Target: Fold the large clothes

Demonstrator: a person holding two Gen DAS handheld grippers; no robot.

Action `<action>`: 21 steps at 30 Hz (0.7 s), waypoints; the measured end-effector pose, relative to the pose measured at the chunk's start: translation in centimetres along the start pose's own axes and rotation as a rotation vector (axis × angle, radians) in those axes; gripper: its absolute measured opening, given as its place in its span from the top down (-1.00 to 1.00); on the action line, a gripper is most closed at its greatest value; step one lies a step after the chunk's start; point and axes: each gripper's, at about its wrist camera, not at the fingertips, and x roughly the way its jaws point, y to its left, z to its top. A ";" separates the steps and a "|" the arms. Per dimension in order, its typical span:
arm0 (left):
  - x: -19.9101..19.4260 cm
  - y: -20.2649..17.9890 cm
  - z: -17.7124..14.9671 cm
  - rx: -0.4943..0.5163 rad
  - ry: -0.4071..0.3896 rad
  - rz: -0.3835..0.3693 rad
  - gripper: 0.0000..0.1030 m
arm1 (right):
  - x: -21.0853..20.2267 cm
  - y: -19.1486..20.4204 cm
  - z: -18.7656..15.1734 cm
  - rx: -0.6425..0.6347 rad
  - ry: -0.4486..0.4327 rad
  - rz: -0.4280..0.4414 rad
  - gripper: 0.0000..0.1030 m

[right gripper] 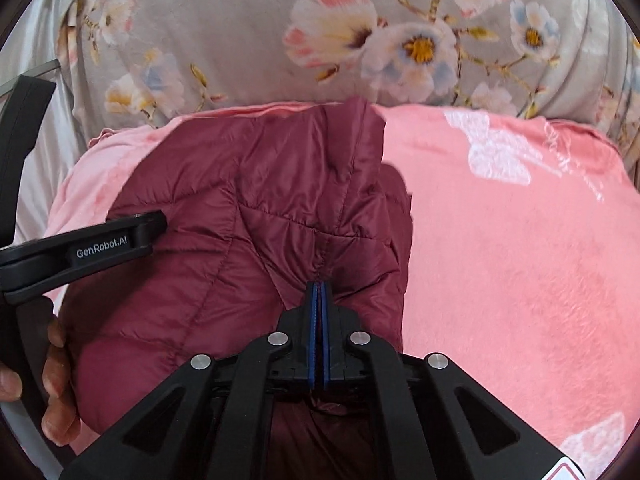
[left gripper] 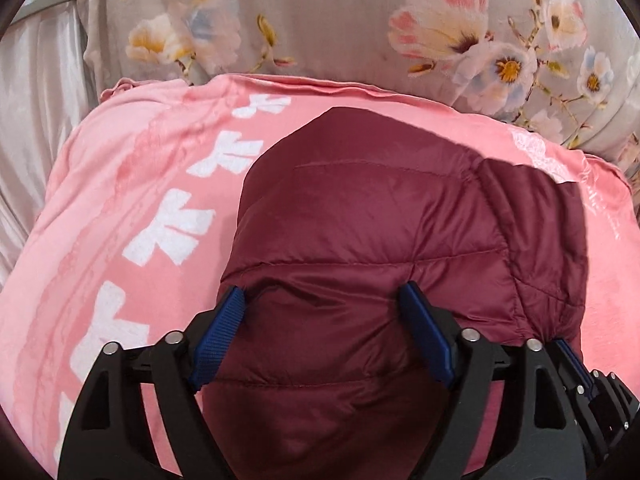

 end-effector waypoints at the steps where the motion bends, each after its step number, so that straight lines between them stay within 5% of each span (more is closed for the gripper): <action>1: 0.1 -0.1 -0.2 0.009 -0.009 0.009 -0.59 | 0.3 -0.1 -0.2 0.004 0.003 0.005 1.00; 21: 4.8 -2.1 0.2 0.083 -0.106 0.027 -0.79 | 3.8 -0.7 0.2 0.079 0.078 0.024 1.00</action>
